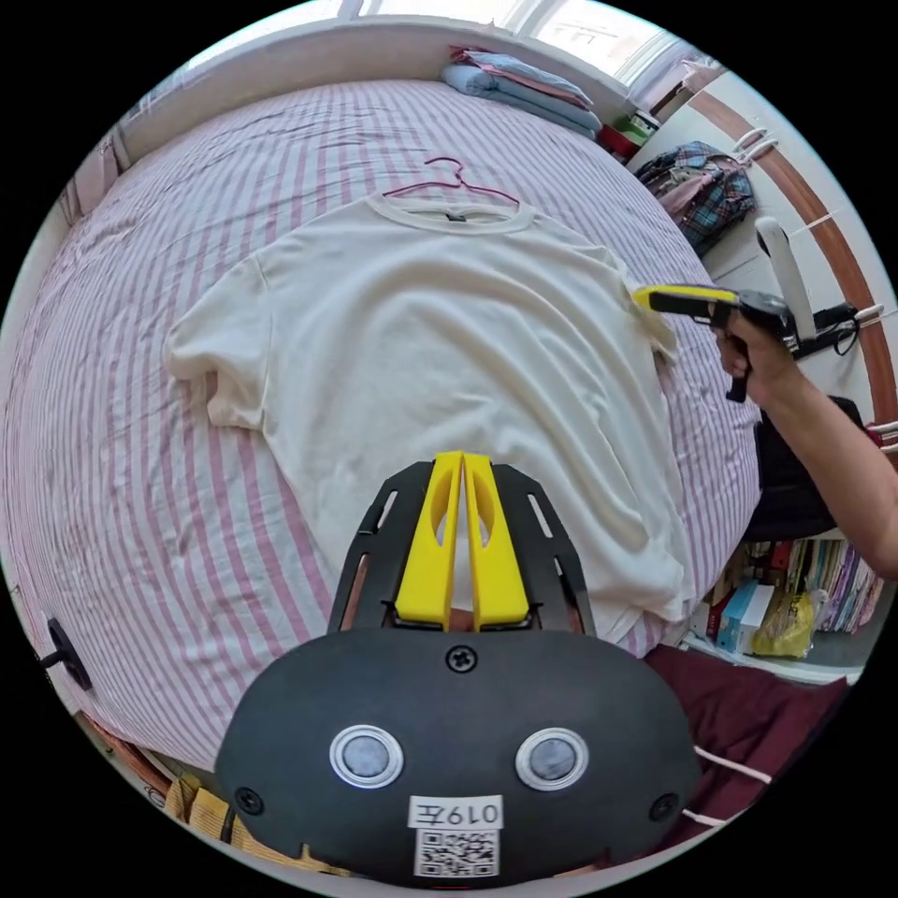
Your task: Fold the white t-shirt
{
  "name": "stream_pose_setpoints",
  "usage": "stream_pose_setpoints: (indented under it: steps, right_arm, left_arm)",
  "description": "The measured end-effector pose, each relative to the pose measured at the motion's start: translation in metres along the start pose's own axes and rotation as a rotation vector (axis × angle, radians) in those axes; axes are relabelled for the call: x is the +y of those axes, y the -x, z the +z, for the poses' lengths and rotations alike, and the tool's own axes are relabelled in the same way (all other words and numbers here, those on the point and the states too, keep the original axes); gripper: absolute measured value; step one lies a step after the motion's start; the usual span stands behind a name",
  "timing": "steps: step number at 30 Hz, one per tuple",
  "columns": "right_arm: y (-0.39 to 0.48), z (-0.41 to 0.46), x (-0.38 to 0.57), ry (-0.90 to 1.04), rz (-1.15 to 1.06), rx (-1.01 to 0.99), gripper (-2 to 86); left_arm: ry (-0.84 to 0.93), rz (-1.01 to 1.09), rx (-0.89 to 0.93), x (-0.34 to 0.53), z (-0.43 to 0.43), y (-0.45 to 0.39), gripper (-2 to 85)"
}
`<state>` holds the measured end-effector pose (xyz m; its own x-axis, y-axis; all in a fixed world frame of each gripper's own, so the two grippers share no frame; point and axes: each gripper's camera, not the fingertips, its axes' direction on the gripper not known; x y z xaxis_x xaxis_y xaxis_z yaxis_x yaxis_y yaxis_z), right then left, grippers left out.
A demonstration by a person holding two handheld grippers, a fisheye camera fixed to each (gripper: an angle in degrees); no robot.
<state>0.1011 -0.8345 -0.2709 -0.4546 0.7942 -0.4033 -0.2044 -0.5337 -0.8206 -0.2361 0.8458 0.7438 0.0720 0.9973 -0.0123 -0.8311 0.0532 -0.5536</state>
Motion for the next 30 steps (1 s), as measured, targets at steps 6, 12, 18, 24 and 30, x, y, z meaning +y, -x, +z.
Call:
stream_pose_setpoints:
  steps: [6,12,18,24,30]
  right_arm:
    - [-0.031,0.017,0.023,0.064,0.233,0.410,-0.9]
    - [-0.087,-0.030,0.018,-0.062,0.253,0.127,-0.9]
    - [-0.037,-0.017,-0.076,-0.154,0.075,-0.160,-0.9]
    - [0.028,0.031,-0.099,-0.001,-0.048,0.333,-0.9]
    - [-0.048,0.025,-0.041,0.123,0.107,0.426,0.7]
  left_arm:
    - [-0.023,-0.098,-0.063,-0.043,0.020,0.037,0.5]
    - [-0.096,-0.066,-0.072,-0.063,0.019,0.065,0.5]
    - [-0.105,-0.082,-0.045,-0.078,0.026,0.083,0.5]
    - [-0.052,-0.031,-0.109,-0.084,0.040,0.078,0.6]
    - [-0.074,-0.049,-0.074,-0.076,0.046,0.088,0.8]
